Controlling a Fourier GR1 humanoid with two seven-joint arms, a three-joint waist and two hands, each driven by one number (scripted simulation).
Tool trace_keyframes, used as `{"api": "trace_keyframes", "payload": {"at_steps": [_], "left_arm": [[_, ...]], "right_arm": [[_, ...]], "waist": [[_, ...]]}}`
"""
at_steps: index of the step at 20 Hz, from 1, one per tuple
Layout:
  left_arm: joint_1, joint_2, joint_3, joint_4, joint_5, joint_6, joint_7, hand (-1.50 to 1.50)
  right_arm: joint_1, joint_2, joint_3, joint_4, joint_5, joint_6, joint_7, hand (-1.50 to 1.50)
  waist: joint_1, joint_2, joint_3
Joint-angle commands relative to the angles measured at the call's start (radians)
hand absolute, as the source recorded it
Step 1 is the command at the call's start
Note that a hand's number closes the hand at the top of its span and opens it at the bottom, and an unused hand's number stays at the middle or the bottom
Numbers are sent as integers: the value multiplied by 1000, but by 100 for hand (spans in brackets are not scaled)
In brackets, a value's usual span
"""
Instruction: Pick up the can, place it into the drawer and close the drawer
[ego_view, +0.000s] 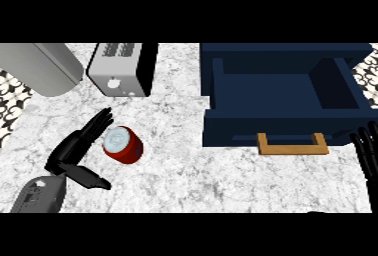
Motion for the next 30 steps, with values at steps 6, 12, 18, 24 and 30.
{"api": "trace_keyframes", "payload": {"at_steps": [6, 12, 18, 24, 30], "left_arm": [[-62, 22, 11, 249, -74, 20, -174, -150], [-95, -5, 3, 337, -102, 70, -198, -150], [-149, 31, 25, 389, -73, 14, -201, -150], [-268, 1, 27, 543, -106, 86, -225, -150], [-228, -80, -4, 461, -104, 132, -186, -150]], "right_arm": [[-69, -7, -13, 26, 12, -15, 33, -150], [-14, 10, -12, -31, -2, 5, 24, -150], [39, 3, -42, -63, -53, 50, 33, -150], [-5, 12, -19, -81, -28, 17, 85, -150], [8, -8, -43, -79, -29, 34, 54, -150]], "waist": [[0, 1, 0], [-2, 1, 0], [-2, 0, 0], [-6, 2, 0], [1, -1, 0]]}}
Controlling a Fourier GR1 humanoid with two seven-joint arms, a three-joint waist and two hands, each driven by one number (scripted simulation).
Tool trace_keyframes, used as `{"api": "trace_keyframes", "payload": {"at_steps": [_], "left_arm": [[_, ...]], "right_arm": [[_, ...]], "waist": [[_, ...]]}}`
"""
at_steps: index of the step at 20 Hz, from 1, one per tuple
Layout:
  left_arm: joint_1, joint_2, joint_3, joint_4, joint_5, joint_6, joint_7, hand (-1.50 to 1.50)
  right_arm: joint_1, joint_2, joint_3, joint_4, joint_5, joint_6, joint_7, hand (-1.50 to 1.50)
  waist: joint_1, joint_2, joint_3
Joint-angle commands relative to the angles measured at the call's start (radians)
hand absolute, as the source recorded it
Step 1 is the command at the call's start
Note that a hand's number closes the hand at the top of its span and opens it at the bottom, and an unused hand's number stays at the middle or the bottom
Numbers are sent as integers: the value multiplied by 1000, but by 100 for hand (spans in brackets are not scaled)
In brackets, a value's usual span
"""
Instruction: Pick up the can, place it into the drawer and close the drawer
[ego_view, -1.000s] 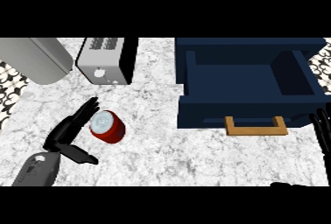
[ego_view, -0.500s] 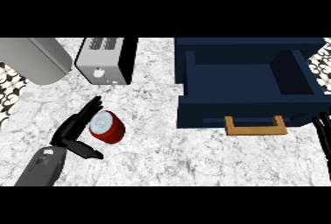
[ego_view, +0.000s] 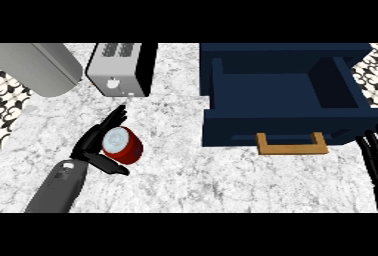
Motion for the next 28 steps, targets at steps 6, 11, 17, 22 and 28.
{"api": "trace_keyframes", "payload": {"at_steps": [6, 11, 17, 22, 28], "left_arm": [[-24, -29, -9, 27, -4, 11, -13, -150], [-45, -57, -37, 80, -37, 7, -65, -150], [-94, -57, -25, 59, -9, -39, -14, 150], [-27, -99, -32, -46, 39, -96, 43, 150], [26, -133, -52, -247, 90, -123, 127, 150]], "right_arm": [[33, 16, 3, -76, -9, 9, 50, -150], [-11, 0, -37, 10, -25, 19, 11, -150], [27, 16, -20, -92, -43, 12, 64, -150], [0, -41, -124, 32, -140, 55, -9, -150], [77, 16, -13, -18, -42, 26, -40, -150]], "waist": [[2, -2, 0], [0, 0, 0], [-2, 0, 0], [7, -3, 1], [8, -4, 1]]}}
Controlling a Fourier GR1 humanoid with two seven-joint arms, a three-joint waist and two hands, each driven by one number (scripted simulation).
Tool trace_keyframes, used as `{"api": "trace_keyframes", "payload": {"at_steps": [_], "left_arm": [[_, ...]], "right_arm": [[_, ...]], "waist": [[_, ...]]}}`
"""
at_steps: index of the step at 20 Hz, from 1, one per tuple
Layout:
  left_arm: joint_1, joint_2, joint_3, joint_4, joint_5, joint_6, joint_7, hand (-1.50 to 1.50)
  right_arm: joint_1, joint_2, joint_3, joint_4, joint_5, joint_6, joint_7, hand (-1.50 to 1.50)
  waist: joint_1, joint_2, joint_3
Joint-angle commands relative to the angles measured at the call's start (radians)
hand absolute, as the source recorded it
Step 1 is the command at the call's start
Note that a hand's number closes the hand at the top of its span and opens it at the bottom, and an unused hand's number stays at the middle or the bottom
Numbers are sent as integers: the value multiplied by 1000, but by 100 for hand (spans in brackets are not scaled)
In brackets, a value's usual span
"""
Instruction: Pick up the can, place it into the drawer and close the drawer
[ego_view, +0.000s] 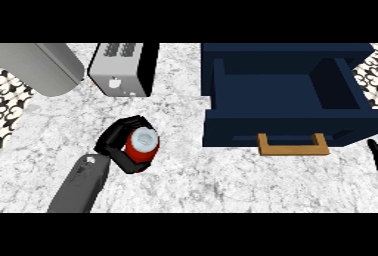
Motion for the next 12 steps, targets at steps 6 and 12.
{"api": "trace_keyframes", "payload": {"at_steps": [6, 12], "left_arm": [[106, -16, 248, -79, 136, 380, 25, 150], [149, -77, 169, -370, 162, 421, 193, 150]], "right_arm": [[-4, -7, -38, -15, -19, -20, 3, -150], [13, -2, -8, -94, -28, -11, 60, -150]], "waist": [[26, -1, 1], [3, -1, 0]]}}
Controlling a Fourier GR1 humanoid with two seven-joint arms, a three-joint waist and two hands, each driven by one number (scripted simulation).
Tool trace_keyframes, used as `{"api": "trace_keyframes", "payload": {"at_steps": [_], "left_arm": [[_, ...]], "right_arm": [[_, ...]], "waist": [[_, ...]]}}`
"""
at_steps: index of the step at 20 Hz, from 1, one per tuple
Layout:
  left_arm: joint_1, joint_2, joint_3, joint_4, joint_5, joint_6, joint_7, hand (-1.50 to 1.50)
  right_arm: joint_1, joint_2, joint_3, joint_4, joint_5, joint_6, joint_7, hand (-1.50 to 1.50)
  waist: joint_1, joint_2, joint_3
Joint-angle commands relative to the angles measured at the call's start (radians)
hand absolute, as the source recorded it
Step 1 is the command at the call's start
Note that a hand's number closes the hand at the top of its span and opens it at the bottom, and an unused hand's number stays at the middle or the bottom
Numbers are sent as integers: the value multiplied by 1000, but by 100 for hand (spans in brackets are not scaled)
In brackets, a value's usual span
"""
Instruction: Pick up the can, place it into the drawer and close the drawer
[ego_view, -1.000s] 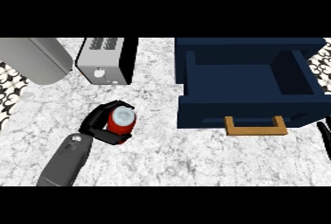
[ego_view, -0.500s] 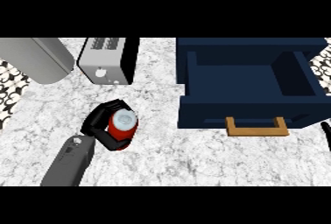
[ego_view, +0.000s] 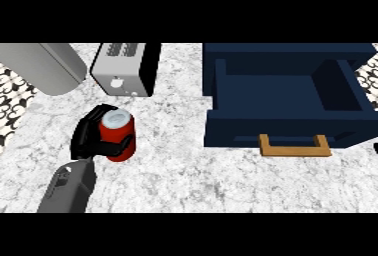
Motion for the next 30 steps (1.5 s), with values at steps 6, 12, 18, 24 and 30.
{"api": "trace_keyframes", "payload": {"at_steps": [6, 12, 18, 24, 30], "left_arm": [[-14, -81, -153, -348, -5, 178, 270, 150], [-40, -82, -305, -577, 3, 265, 506, 150], [-209, -83, -402, -540, 3, 383, 607, 150], [-414, -83, -460, -468, -17, 495, 689, 150], [-636, -83, -464, -307, -13, 544, 731, 150]], "right_arm": [[72, 12, 35, -60, 6, 10, -22, -150], [25, 2, 0, -51, -24, -6, 21, -150], [11, -23, -39, -59, -68, 13, 39, -150], [65, 8, -25, -31, -26, 47, -37, -150], [14, 1, -42, -14, -43, 26, 10, -150]], "waist": [[-14, 1, -1], [-12, 1, -1], [-20, 2, -1], [-25, 3, 0], [-27, 5, 0]]}}
